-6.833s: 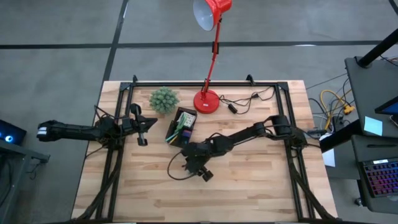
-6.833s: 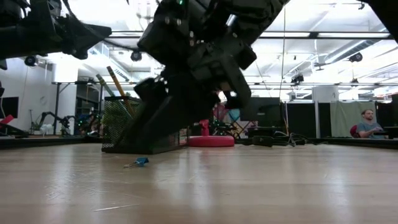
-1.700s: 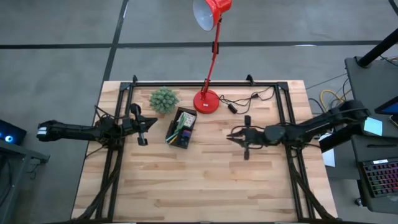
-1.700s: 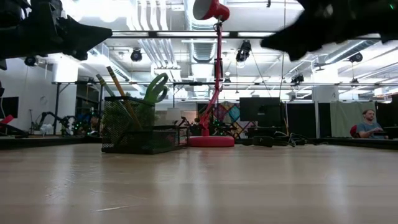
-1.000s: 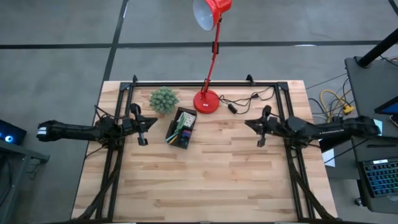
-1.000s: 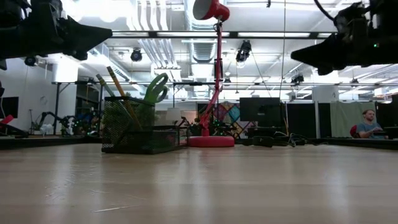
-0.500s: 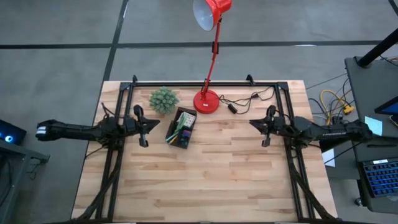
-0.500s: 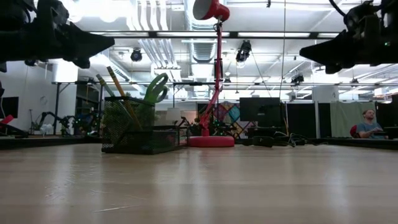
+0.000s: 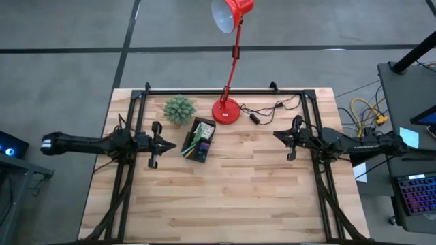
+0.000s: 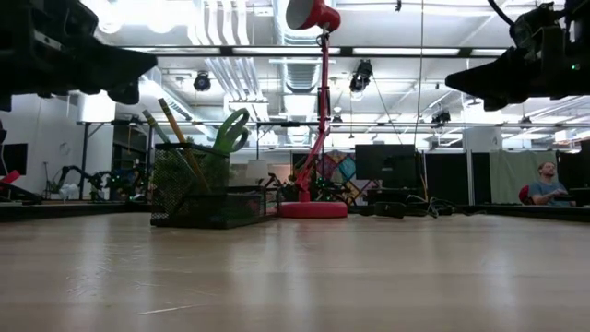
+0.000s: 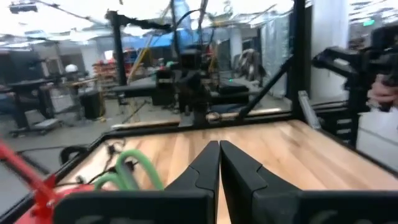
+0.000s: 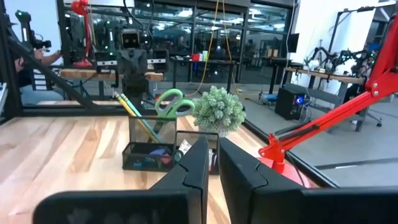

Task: Pick and place office supplies into organizer
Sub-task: Return to Home Position

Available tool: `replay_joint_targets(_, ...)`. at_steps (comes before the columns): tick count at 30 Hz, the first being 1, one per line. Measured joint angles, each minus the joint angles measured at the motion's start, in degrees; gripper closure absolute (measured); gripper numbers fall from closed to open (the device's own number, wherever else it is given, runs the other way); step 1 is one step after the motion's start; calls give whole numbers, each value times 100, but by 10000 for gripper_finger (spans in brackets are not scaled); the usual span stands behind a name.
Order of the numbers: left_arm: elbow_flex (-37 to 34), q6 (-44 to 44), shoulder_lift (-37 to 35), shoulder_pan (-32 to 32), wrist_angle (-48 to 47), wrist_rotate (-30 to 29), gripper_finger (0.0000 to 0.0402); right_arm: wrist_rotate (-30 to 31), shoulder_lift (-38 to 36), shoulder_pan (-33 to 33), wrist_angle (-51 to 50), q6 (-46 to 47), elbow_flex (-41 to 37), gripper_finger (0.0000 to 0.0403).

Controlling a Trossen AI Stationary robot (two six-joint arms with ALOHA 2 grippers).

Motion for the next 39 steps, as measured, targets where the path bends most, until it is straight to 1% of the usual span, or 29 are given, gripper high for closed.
replay_joint_targets(3,0,1,-283,2,-216,-295,402,1,1,0,2,80,0,375)
replay_joint_targets(5,0,-1,-501,2,-334,-386,402,2,-25,0,3,88,0,375)
replay_joint_targets(10,0,-445,-856,-2,-1444,-433,402,0,-23,0,-72,175,0,375)
replay_joint_targets(14,0,-491,-1115,-2,-1423,-482,402,0,-23,0,-199,127,0,375)
replay_joint_targets(16,0,-462,-1262,-2,-1577,-514,402,-12,-23,0,-276,193,0,375)
replay_joint_targets(18,0,-550,-1401,-4,-1739,-682,402,-66,-23,0,-315,340,0,375)
replay_joint_targets(20,0,-654,-1516,-4,-2087,-926,402,-309,-23,-2,-316,413,0,375)
replay_joint_targets(21,0,-693,-1598,-4,-2119,-978,402,-465,-24,-2,-326,423,0,375)
replay_joint_targets(22,0,-706,-1670,1,-2137,-981,402,-586,-28,-1,-376,416,0,375)
replay_joint_targets(25,0,-717,-1827,0,-2159,-872,402,-595,-87,0,-660,402,-23,375)
replay_joint_targets(29,0,-702,-1875,-1,-2185,-791,402,-661,-284,0,-771,508,-61,375)
replay_joint_targets(33,0,-705,-1721,0,-2194,-788,402,-816,-597,0,-805,374,-61,375)
replay_joint_targets(39,0,-741,-1556,0,-2196,-788,402,-807,-1219,0,-1295,355,-61,375)
